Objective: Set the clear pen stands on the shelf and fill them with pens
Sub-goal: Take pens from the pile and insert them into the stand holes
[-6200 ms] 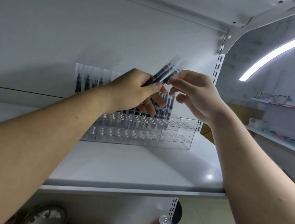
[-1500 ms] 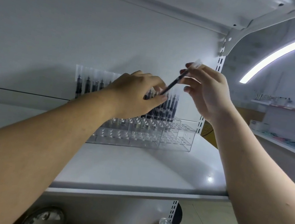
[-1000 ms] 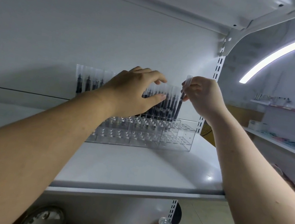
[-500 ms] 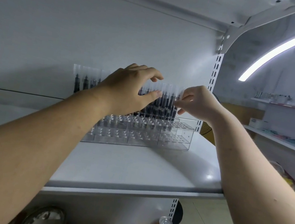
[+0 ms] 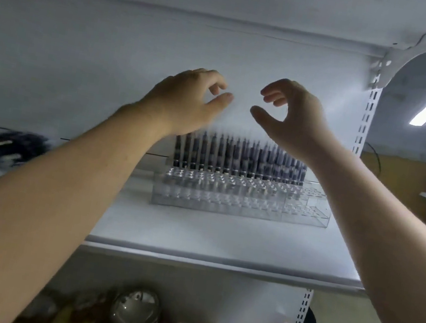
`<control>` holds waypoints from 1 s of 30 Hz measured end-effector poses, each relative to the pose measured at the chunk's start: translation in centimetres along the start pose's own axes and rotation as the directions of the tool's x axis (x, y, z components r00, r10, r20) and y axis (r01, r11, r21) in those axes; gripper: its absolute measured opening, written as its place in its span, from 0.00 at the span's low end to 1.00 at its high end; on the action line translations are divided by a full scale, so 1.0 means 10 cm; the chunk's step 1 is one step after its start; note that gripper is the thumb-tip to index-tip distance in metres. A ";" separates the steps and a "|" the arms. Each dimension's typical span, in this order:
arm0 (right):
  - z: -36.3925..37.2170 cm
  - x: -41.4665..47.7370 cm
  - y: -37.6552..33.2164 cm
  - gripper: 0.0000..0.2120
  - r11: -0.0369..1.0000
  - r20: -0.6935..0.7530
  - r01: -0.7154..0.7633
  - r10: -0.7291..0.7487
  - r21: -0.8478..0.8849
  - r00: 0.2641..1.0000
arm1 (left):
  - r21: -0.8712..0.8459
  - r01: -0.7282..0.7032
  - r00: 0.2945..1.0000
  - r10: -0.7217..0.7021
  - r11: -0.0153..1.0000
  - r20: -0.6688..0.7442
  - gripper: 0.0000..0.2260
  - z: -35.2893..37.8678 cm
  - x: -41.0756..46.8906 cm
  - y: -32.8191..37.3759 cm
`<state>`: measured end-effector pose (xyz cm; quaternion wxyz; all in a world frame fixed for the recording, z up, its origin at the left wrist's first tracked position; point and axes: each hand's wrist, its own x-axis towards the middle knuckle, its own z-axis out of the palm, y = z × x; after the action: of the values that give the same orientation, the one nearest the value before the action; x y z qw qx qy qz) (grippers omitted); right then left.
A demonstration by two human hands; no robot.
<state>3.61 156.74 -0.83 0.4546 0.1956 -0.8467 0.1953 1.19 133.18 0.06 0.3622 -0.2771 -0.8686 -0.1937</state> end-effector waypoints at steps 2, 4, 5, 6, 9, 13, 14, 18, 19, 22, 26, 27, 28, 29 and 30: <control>0.18 0.10 -0.37 0.20 0.998 0.083 0.043 -0.046 0.039 0.995 | 0.048 0.106 0.994 -0.108 0.993 0.020 0.18 -0.25 -0.16 -0.29; 0.46 0.20 -0.80 0.19 0.992 0.147 0.091 -0.104 0.088 0.984 | 0.147 0.213 0.974 -0.222 0.966 0.053 0.17 -0.50 -0.38 -0.65; 0.62 0.25 -1.02 0.19 0.987 0.176 0.116 -0.134 0.109 0.975 | 0.207 0.265 0.954 -0.287 0.942 0.085 0.18 -0.62 -0.51 -0.80; 0.79 0.29 -1.25 0.19 0.982 0.204 0.133 -0.159 0.138 0.966 | 0.258 0.317 0.927 -0.356 0.912 0.119 0.19 -0.71 -0.64 -0.96; 1.31 0.41 -1.85 0.18 0.958 0.277 0.145 -0.213 0.247 0.937 | 0.385 0.444 0.820 -0.540 0.809 0.189 0.27 -0.89 -1.02 -1.44; 1.89 0.51 -2.36 0.17 0.945 0.391 0.168 -0.272 0.280 0.879 | 0.485 0.500 0.733 -0.649 0.717 0.204 0.24 -1.02 -1.33 -1.97; 2.00 0.51 -2.42 0.17 0.944 0.401 0.170 -0.276 0.281 0.874 | 0.487 0.513 0.722 -0.662 0.707 0.201 0.23 -1.04 -1.38 -2.04; 2.33 0.44 -2.39 0.13 0.951 0.393 0.196 -0.279 0.237 0.876 | 0.466 0.528 0.692 -0.678 0.710 0.249 0.26 -1.03 -1.46 -2.13; 2.37 0.42 -2.35 0.13 0.954 0.400 0.198 -0.276 0.225 0.874 | 0.469 0.525 0.690 -0.678 0.710 0.255 0.26 -1.01 -1.45 -2.15; 2.39 0.41 -2.27 0.09 0.954 0.382 0.150 -0.244 0.260 0.891 | 0.513 0.501 0.679 -0.684 0.698 0.267 0.25 -0.99 -1.40 -2.21; 2.37 0.42 -2.22 0.08 0.957 0.380 0.096 -0.199 0.272 0.904 | 0.535 0.496 0.649 -0.702 0.684 0.294 0.27 -0.99 -1.32 -2.25; 2.37 0.41 -2.21 0.08 0.958 0.378 0.093 -0.195 0.272 0.905 | 0.539 0.500 0.641 -0.708 0.678 0.297 0.27 -0.98 -1.31 -2.26; 2.36 0.41 -2.20 0.07 0.957 0.372 0.093 -0.195 0.275 0.908 | 0.542 0.505 0.630 -0.716 0.672 0.300 0.27 -0.98 -1.29 -2.27; 2.36 0.41 -2.20 0.06 0.956 0.364 0.096 -0.197 0.278 0.910 | 0.546 0.507 0.621 -0.722 0.667 0.305 0.27 -0.97 -1.27 -2.27; 2.35 0.41 -2.20 0.05 0.954 0.358 0.100 -0.201 0.281 0.912 | 0.548 0.507 0.613 -0.725 0.666 0.314 0.28 -0.96 -1.25 -2.29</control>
<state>-3.57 125.51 -5.98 0.2650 0.3525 -0.8688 0.2254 -0.69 106.10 -5.91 0.0771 0.0879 -0.9922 -0.0439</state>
